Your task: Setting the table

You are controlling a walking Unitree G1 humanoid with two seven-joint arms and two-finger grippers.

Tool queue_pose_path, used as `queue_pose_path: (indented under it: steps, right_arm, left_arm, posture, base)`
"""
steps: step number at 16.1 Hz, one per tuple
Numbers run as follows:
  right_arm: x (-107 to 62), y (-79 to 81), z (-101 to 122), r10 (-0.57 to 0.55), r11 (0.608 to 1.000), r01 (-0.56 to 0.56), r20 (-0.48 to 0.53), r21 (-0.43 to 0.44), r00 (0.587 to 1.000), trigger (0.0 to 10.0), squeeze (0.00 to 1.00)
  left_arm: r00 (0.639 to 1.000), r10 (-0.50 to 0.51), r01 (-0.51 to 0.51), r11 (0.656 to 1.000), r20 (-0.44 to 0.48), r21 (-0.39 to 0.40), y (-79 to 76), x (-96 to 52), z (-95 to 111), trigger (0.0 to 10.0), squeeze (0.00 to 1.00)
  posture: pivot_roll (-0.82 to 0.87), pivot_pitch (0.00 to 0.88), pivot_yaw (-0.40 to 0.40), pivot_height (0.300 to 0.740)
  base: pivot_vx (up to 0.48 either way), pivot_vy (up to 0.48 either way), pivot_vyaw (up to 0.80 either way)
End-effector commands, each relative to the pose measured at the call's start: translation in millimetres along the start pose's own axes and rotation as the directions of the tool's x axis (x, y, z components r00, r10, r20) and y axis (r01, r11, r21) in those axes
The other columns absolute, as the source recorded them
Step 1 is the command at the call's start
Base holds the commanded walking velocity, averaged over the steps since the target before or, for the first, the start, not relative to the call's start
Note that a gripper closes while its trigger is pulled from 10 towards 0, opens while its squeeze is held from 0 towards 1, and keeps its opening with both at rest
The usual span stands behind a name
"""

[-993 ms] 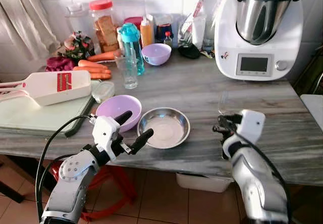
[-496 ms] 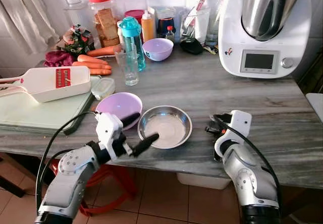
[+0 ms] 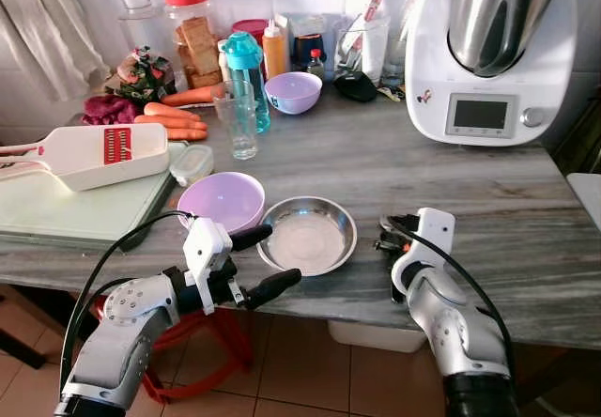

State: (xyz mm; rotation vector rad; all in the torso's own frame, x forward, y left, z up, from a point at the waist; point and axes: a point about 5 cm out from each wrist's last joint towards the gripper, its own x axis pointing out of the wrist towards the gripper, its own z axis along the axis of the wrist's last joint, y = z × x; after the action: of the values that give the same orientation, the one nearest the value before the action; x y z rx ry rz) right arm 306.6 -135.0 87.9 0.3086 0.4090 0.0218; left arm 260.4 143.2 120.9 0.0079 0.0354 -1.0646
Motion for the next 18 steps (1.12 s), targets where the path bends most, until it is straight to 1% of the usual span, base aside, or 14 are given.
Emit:
queue_pose_path:
  steps: [1,2,5,8,10,12,14,18]
  right_arm:
    - [3.1,9.9,-1,0.026,1.0,-0.027,-0.01,-0.014,1.0,10.0,0.0]
    - [4.5,12.4,0,0.033,0.999,-0.033,-0.011,-0.016,0.999,10.0,0.0]
    - [10.5,17.8,3,0.04,0.999,-0.04,-0.01,-0.025,0.999,10.0,0.0]
    - [14.8,22.3,1,0.042,0.999,-0.043,-0.022,-0.025,0.999,10.0,0.0]
    - [16.4,24.4,-3,0.052,0.998,-0.053,-0.043,-0.027,0.998,10.0,0.0]
    - [17.2,24.7,-4,0.057,0.998,-0.058,-0.047,-0.024,0.997,10.0,0.0]
    - [17.8,27.1,-8,0.081,0.996,-0.083,-0.076,-0.026,0.994,10.0,0.0]
    - [18.2,29.7,-12,0.098,0.994,-0.102,-0.098,-0.038,0.99,10.0,0.0]
  left_arm:
    - [0.999,-0.022,0.022,1.0,-0.024,0.015,-2.6,-1.2,0,10.0,0.0]
    - [0.999,-0.025,0.025,1.0,-0.025,0.002,-3.7,-1.0,-1,10.0,0.0]
    - [0.999,-0.035,0.035,0.999,-0.034,0.007,-6.6,-0.1,-3,10.0,0.0]
    - [0.998,-0.047,0.047,0.999,-0.038,0.015,-7.0,2.0,-3,10.0,0.0]
    - [0.998,-0.05,0.051,0.999,-0.037,0.018,-6.9,5.6,1,10.0,0.0]
    - [0.998,-0.054,0.055,0.998,-0.04,0.019,-8.5,5.1,0,10.0,0.0]
    - [0.998,-0.056,0.057,0.998,-0.043,0.023,-10.5,4.0,-1,10.0,0.0]
    - [0.997,-0.054,0.055,0.998,-0.047,0.023,-11.0,4.3,-4,10.0,0.0]
  posture:
    - [-0.02,0.019,0.059,0.74]
    - [-0.02,0.019,0.059,0.74]
    - [-0.02,0.018,0.059,0.74]
    - [-0.02,0.018,0.059,0.74]
    - [-0.02,0.02,0.057,0.74]
    - [-0.02,0.021,0.057,0.74]
    - [-0.01,0.019,0.056,0.74]
    - [-0.01,0.019,0.053,0.74]
  base:
    - [0.0,0.0,0.0]
    - [0.0,0.0,0.0]
    - [0.0,0.0,0.0]
    - [0.0,0.0,0.0]
    - [0.0,0.0,0.0]
    - [0.0,0.0,0.0]
    - [0.0,0.0,0.0]
    - [0.0,0.0,0.0]
